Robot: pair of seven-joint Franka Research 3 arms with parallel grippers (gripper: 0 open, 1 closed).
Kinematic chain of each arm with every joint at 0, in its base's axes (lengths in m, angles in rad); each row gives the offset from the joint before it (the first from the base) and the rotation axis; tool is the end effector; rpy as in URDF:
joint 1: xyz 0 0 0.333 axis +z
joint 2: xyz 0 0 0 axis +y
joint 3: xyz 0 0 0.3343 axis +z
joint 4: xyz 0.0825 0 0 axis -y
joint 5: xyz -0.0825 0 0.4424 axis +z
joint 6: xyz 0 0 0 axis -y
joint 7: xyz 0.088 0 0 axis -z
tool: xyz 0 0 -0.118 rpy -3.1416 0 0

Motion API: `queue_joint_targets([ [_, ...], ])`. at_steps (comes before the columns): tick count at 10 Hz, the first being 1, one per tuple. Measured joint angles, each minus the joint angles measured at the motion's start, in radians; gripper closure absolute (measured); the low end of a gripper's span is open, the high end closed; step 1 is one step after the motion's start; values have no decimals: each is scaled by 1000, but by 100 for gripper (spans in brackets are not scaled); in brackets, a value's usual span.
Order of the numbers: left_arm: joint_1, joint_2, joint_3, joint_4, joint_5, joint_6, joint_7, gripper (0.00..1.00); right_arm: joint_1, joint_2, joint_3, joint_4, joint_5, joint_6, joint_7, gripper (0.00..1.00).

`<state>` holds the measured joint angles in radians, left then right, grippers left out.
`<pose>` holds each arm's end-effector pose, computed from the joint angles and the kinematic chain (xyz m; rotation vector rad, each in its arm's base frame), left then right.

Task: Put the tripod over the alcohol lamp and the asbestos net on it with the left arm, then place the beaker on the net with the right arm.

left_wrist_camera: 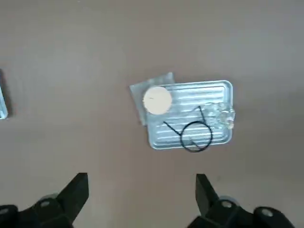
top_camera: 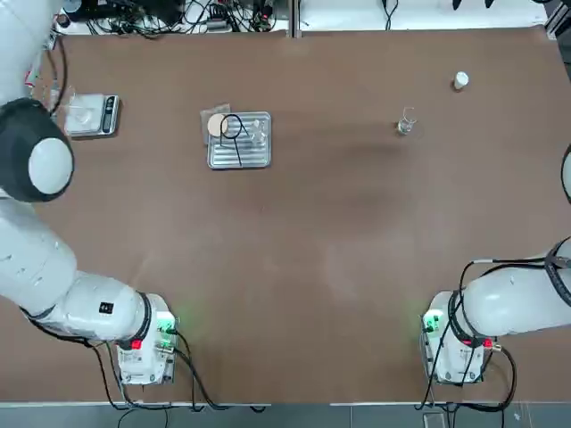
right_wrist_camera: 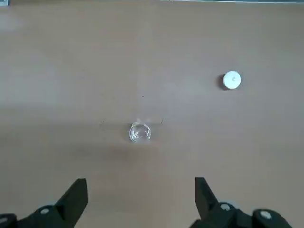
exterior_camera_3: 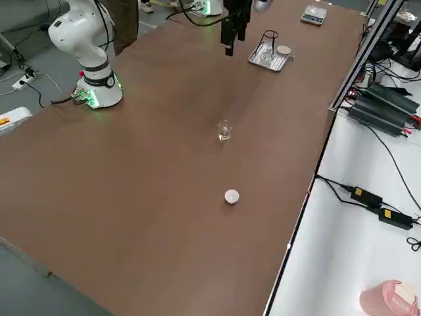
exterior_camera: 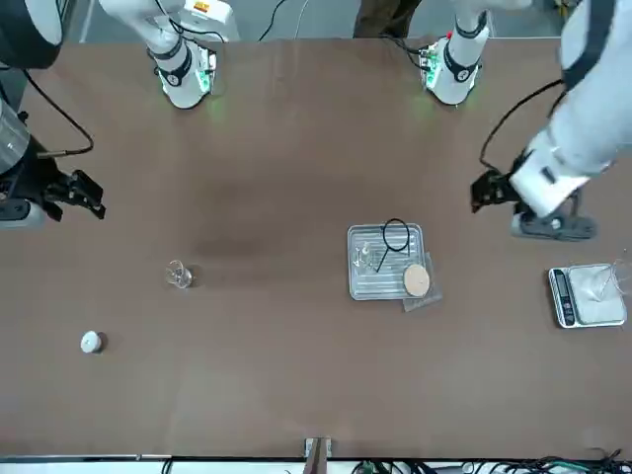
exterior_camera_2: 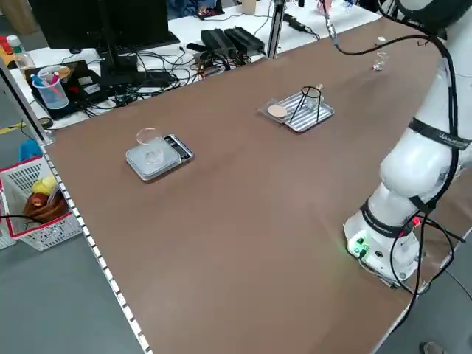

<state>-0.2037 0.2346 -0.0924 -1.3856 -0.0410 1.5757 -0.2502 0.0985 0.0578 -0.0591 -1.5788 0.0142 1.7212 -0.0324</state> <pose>0.6571 -0.1982 0.5785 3.0911 -0.0661 -0.0908 0.6456 0.0279 0.6051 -3.1258 -0.1102 -0.1325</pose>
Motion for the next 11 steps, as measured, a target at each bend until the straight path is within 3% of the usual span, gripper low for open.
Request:
queue_joint_targets([
  [3, -90, 65, -3, -45, 1, 113, -177, 7, -23, 8, -4, 0, 8, 1, -159, 0],
  [8, -149, 76, -40, -345, 1, 504, -283, 16, -27, 8, -5, 0, 86, -1, -263, 0],
  [11, -203, 79, -43, -400, 12, 602, -354, 18, -31, 8, -5, -3, 106, -2, -409, 0],
])
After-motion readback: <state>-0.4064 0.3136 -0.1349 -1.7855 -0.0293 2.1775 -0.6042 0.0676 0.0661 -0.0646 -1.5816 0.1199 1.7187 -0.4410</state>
